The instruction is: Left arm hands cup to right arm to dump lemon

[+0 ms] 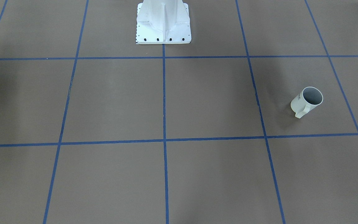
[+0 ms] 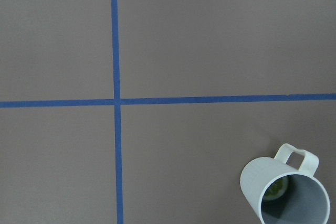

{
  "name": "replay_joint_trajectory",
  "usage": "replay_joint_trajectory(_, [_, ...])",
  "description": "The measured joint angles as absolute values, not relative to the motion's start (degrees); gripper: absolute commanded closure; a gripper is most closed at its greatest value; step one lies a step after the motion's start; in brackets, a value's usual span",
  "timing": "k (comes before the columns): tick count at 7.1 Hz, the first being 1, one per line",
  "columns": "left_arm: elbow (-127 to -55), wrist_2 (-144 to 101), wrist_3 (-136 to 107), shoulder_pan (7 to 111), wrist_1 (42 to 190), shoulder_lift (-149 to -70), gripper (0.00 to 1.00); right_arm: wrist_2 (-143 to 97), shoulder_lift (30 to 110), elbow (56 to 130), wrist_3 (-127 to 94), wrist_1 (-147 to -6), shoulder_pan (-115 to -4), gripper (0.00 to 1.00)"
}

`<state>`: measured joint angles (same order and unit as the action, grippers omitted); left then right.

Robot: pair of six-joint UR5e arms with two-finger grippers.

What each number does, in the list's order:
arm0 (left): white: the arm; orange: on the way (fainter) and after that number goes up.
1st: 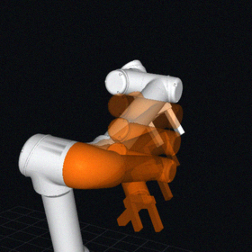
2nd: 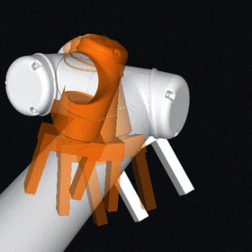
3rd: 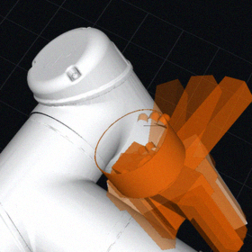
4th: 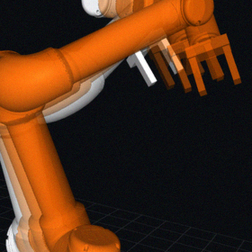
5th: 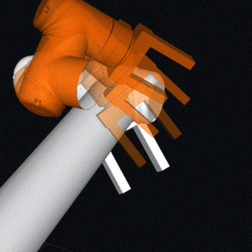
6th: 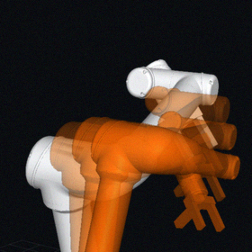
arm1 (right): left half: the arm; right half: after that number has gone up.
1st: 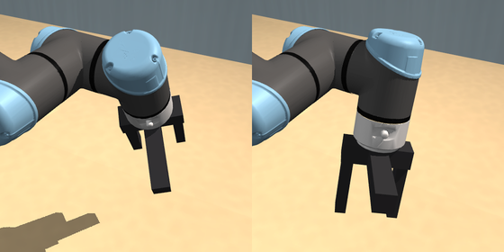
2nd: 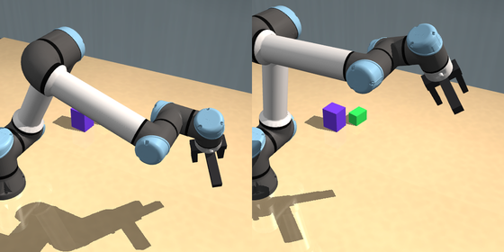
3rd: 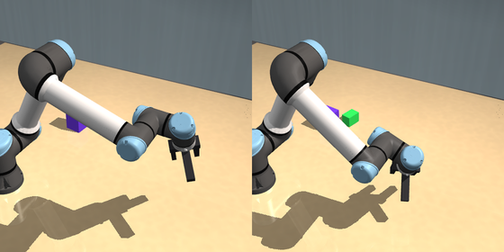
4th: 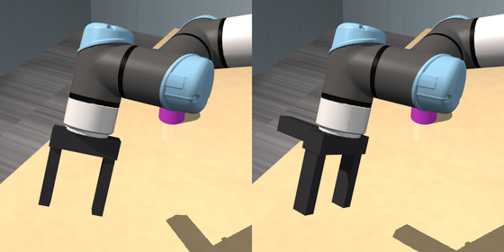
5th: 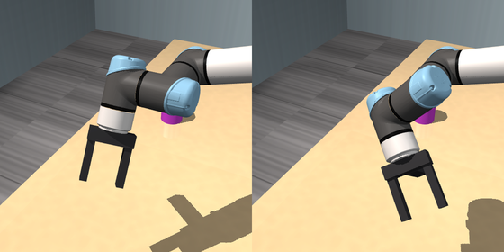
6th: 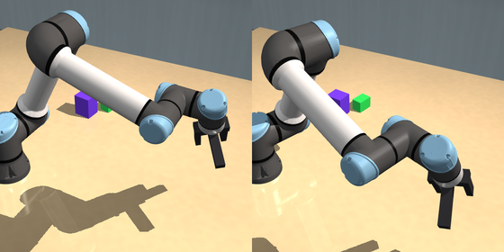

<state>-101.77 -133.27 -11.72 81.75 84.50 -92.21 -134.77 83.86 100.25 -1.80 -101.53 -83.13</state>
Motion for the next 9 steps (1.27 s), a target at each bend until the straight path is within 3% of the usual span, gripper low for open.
replay_joint_trajectory(9, [-103.16, -135.15, -14.29, 78.55, 89.98, -91.22, 0.00, -135.32, 84.37, 98.53, -2.08, -98.46, -82.45, 0.00])
